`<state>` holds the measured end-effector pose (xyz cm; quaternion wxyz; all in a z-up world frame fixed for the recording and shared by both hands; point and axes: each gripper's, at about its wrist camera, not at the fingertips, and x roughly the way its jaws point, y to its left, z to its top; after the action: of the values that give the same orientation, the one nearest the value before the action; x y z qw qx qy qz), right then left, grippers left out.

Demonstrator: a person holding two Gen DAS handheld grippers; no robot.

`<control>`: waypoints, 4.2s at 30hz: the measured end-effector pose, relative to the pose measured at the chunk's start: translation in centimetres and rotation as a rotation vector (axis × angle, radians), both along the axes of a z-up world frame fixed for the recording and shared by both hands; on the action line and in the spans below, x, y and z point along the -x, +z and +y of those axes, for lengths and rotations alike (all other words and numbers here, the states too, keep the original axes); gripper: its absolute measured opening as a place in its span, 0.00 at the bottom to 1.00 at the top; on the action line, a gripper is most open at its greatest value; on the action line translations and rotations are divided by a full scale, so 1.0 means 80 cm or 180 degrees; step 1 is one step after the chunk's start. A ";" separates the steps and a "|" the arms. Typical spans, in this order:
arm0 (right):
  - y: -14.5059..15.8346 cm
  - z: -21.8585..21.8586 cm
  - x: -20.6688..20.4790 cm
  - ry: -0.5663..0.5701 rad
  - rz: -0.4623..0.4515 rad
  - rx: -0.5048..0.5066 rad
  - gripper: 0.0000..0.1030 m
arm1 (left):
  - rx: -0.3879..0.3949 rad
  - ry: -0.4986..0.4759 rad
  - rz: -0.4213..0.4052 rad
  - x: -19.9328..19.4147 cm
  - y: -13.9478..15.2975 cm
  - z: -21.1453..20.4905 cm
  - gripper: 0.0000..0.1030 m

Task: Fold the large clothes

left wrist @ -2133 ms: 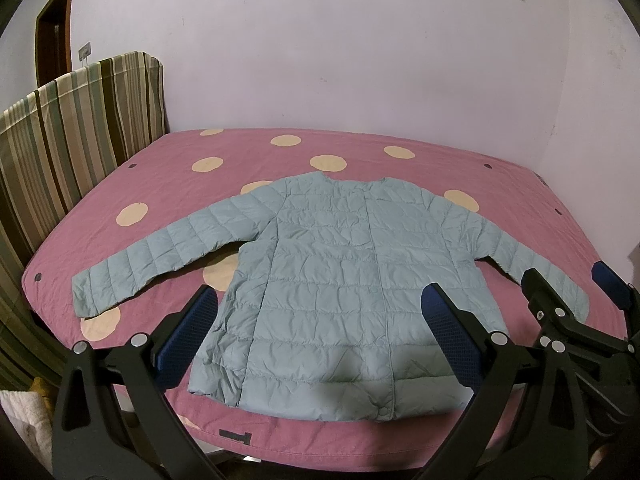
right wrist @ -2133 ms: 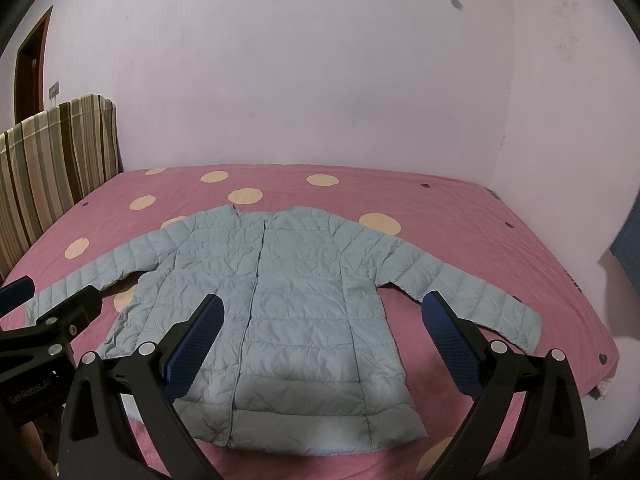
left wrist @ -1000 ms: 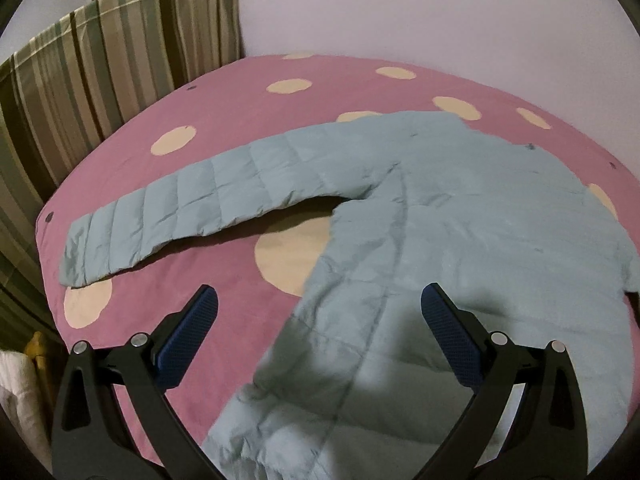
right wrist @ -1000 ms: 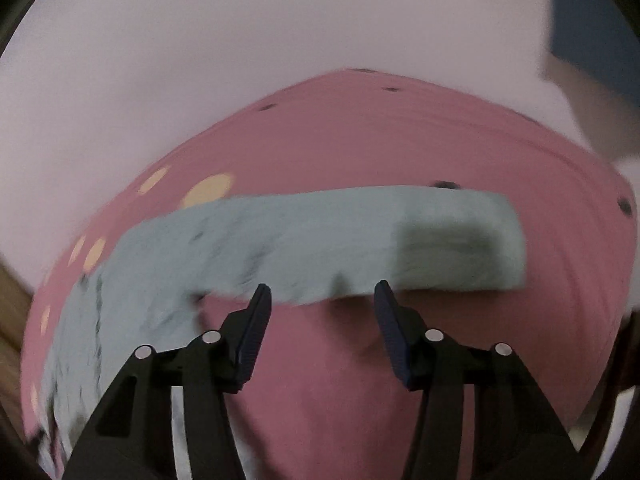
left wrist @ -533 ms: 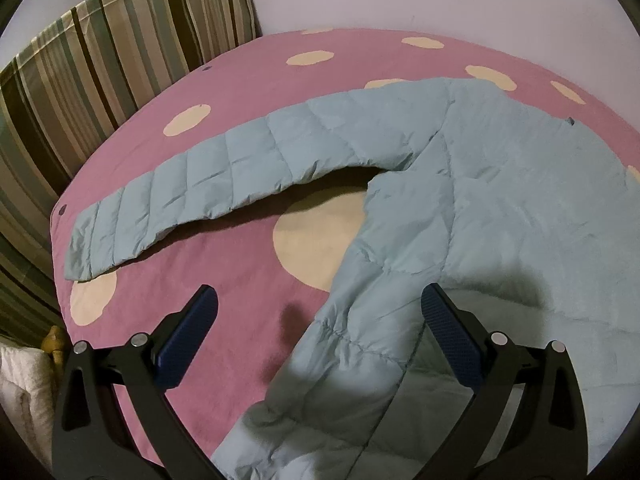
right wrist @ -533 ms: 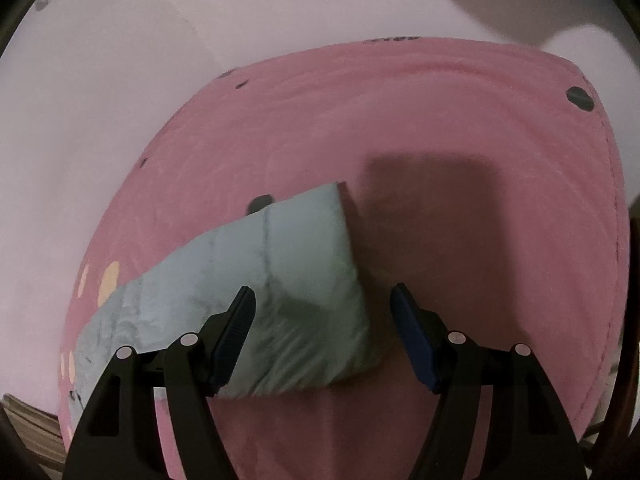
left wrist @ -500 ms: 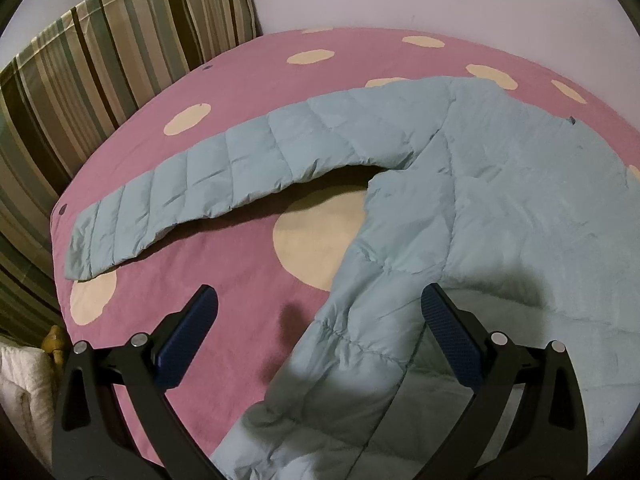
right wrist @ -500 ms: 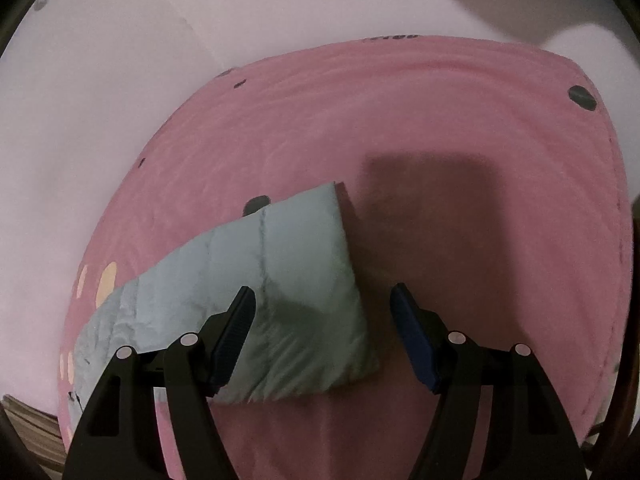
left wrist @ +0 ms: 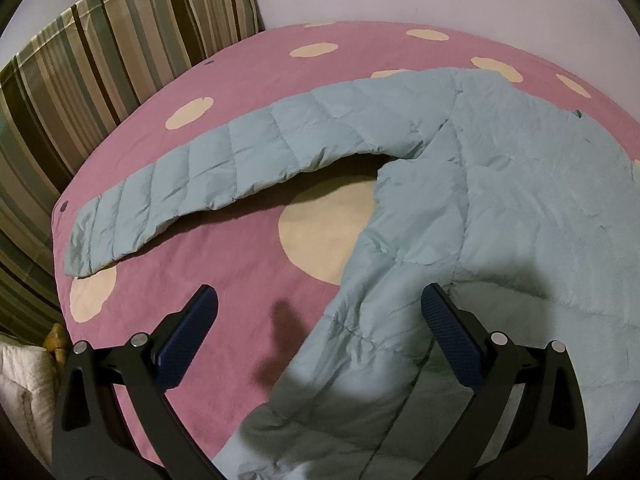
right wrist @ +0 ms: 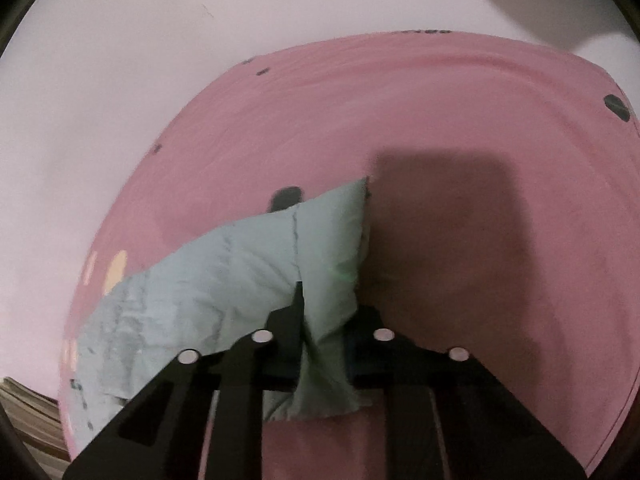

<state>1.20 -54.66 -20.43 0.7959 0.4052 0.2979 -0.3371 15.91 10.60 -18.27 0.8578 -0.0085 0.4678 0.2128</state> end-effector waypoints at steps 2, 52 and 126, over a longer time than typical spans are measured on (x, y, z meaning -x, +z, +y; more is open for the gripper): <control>0.015 0.013 -0.006 0.0060 -0.0141 0.0006 0.10 | -0.0049 0.0006 -0.0020 0.001 0.001 0.001 0.98; 0.000 0.638 -0.413 0.3955 0.0137 0.0367 0.46 | 0.0219 -0.0010 0.0041 -0.003 -0.031 0.033 0.98; -0.034 0.225 -0.241 0.1830 0.0962 0.1341 0.58 | 0.0292 0.0075 -0.0265 0.031 0.013 0.078 0.98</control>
<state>20.49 -36.63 -23.16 0.8709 0.0786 0.4374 -0.2100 13.39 16.86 -17.24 0.8726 -0.0622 0.4408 0.2007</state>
